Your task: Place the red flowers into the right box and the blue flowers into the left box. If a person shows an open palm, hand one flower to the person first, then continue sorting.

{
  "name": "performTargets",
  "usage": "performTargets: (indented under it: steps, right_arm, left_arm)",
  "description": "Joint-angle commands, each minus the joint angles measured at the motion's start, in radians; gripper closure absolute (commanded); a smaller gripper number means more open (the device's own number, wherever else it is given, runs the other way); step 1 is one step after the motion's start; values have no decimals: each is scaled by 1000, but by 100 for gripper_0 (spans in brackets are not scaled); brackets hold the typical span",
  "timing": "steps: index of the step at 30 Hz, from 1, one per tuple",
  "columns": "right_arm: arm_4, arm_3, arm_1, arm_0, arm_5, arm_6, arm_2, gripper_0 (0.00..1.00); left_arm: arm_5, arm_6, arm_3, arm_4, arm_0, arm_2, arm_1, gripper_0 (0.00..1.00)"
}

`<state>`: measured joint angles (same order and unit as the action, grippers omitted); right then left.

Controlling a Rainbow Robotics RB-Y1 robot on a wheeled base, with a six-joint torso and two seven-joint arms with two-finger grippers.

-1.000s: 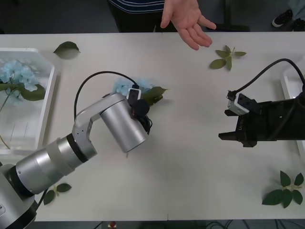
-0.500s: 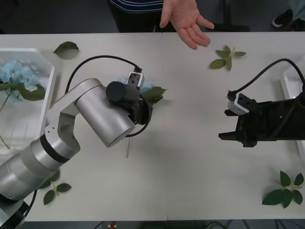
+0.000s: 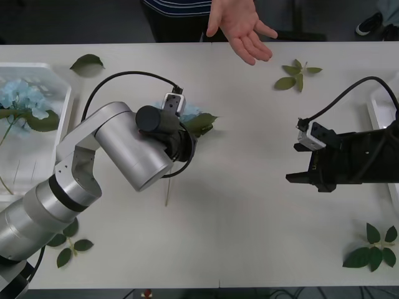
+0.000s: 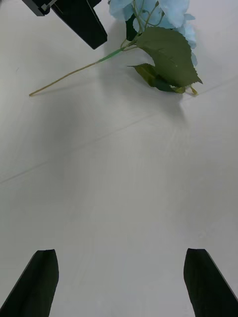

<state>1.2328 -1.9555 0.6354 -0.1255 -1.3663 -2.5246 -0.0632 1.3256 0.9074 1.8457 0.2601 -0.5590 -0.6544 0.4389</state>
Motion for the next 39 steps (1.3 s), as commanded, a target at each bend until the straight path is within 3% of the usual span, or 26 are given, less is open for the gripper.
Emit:
performTargets:
  steps: [1,20,39]
  right_arm:
    - [2,-20,13,-8,1,-6,-9,27]
    - [2,-20,13,-8,1,-6,-9,26]
    - [2,-20,13,-8,1,-6,-9,26]
  left_arm:
    - [20,-27,7,-1,-24,30,-20,0]
    - [4,-105,-250,-18,-131,-14,-117,0]
    - [-37,-159,-453,-74,-151,-103,-157,0]
